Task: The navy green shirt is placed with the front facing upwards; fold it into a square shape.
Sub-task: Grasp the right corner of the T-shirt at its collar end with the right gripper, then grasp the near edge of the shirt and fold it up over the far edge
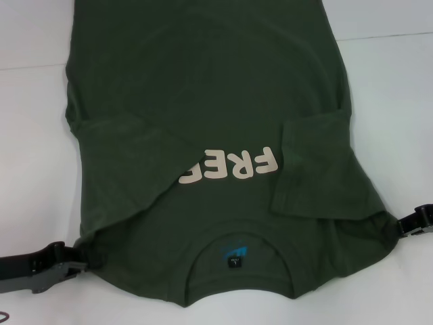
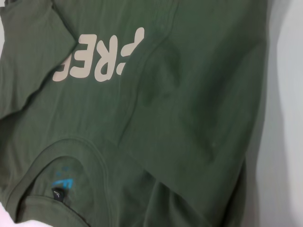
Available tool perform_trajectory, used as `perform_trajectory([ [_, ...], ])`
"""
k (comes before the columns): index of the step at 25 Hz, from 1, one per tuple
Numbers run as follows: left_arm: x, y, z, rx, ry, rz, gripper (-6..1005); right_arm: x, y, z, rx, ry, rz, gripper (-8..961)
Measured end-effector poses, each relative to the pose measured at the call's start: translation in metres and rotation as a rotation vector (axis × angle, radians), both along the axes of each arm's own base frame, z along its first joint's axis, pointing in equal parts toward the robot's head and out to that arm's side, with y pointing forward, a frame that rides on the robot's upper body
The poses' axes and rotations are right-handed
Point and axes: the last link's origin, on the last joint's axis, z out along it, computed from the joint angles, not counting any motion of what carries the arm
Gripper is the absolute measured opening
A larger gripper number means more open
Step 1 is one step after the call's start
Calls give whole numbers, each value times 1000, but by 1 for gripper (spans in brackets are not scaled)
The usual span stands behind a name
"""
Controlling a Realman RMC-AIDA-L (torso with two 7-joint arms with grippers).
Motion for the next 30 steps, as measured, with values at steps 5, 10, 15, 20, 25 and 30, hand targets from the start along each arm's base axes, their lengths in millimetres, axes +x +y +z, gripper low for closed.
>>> perform_trajectory([
  [5, 2, -2, 1, -14, -13, -6, 23, 1, 0, 1, 1, -2, -2, 83],
  [10, 5, -8, 7, -61, -40, -31, 23, -1, -2, 5, -14, 5, 0, 54],
  [15, 6, -17, 11, -130, -48, -51, 24, -8, -5, 13, -46, 11, 25, 53],
  [20, 5, -27, 11, -209, -31, -55, 23, -9, -13, 14, -106, -21, 21, 54],
  [25, 2, -34, 11, -252, -17, -50, 23, -10, -22, 15, -123, -30, 16, 54],
  [30, 8, -33, 12, -273, -31, -79, 22, -12, -23, 15, -120, -14, 21, 53],
])
